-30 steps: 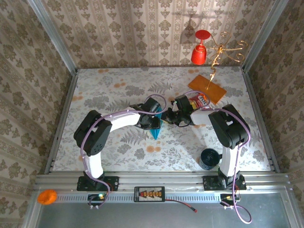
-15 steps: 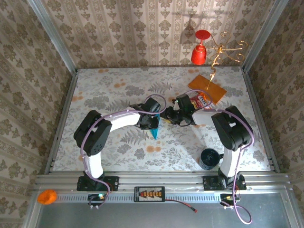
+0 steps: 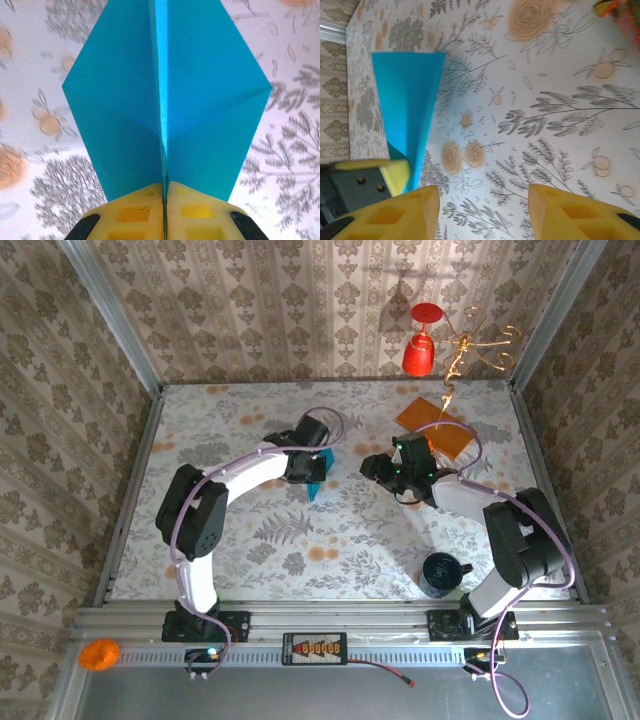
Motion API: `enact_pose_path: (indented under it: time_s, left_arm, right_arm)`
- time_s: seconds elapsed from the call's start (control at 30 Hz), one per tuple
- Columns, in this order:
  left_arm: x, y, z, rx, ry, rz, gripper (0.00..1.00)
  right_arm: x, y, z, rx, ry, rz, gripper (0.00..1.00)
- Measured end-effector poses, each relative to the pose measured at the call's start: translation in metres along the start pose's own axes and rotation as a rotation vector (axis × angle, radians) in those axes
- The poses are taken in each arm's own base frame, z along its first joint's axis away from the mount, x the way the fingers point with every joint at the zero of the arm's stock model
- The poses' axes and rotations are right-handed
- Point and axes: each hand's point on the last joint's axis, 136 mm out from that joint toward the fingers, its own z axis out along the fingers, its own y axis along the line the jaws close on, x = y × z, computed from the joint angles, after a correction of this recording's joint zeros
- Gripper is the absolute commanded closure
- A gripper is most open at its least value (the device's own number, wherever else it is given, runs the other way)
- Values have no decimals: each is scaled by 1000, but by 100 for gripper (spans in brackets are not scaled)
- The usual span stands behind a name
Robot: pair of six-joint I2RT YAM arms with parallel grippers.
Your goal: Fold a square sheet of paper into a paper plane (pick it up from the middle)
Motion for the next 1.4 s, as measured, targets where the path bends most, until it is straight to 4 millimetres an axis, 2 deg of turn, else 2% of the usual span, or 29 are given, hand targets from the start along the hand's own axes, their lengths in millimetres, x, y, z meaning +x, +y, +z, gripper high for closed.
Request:
enact_pose_path:
  time_s: [0.3, 0.57, 1.13, 1.4]
  left_arm:
    - [-31, 14, 32, -95, 8, 26, 90]
    - [-50, 15, 51, -142, 14, 32, 82]
    - [-43, 23, 66, -188, 76, 37, 71]
    - [-44, 23, 68, -198, 82, 17, 60]
  right_arm:
    - [1, -20, -3, 49, 0, 10, 49]
    - [-2, -25, -4, 54, -4, 20, 49]
    - [-1, -33, -5, 58, 3, 38, 49]
    - [-1, -33, -6, 54, 6, 39, 49]
